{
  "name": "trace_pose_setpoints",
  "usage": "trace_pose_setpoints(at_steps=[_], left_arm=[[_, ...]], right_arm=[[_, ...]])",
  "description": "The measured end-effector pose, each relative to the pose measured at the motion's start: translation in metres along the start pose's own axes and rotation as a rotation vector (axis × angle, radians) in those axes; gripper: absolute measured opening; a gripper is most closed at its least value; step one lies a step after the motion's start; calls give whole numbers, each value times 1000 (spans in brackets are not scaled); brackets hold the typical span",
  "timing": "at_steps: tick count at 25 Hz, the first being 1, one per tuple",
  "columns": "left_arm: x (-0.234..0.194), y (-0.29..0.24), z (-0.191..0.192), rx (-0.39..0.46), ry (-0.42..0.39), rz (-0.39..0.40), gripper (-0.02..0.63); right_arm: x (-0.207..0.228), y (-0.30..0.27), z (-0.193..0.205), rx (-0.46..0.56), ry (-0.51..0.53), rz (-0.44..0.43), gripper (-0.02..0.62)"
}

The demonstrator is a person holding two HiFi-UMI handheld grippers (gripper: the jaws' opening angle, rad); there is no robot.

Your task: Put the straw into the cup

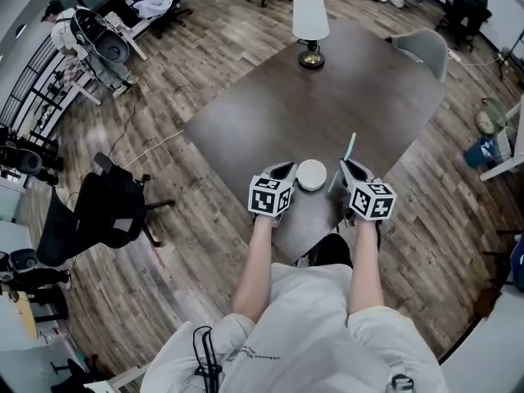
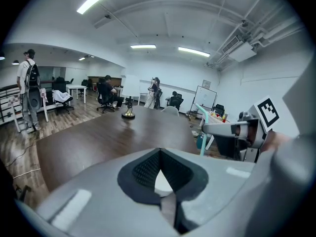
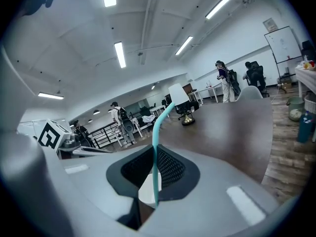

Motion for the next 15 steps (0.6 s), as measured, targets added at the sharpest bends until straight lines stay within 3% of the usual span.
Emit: trace_pose_setpoints(at_steps=[5, 15], left_arm=[[0, 3, 7, -19, -14, 16, 0], [-1, 6, 16, -26, -1, 13, 0]], right_arm=[[-10, -18, -1, 35, -17, -36, 48], [-32, -42, -5, 41, 47, -62, 48]])
Point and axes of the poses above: the fingertips, and each gripper's own axes: y backward along the fingers, x to its right, z out of its underside, the point moved 7 cm from there along y, backward along the fingers, and after that the axes turned 10 degrees about -y, right-handed, at the moved point
